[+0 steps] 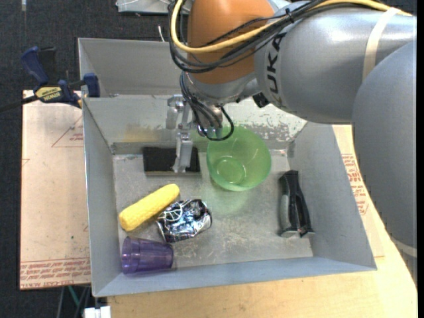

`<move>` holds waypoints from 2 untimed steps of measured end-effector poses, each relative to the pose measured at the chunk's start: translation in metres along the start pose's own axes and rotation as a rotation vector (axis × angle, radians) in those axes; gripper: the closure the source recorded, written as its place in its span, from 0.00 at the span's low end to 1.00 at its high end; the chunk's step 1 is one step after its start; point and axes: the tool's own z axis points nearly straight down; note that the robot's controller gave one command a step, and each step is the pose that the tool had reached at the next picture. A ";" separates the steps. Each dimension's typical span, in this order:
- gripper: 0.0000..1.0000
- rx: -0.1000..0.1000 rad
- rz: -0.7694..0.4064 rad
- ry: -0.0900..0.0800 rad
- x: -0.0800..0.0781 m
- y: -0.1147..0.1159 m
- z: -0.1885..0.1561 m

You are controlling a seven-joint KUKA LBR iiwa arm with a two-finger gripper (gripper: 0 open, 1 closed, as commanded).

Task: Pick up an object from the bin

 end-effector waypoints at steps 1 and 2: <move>0.00 0.000 0.000 0.000 0.000 0.000 0.000; 0.00 0.000 -0.063 0.004 0.043 0.015 0.061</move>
Offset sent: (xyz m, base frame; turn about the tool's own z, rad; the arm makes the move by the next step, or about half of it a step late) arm -0.0415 0.0145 -0.0589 -0.0617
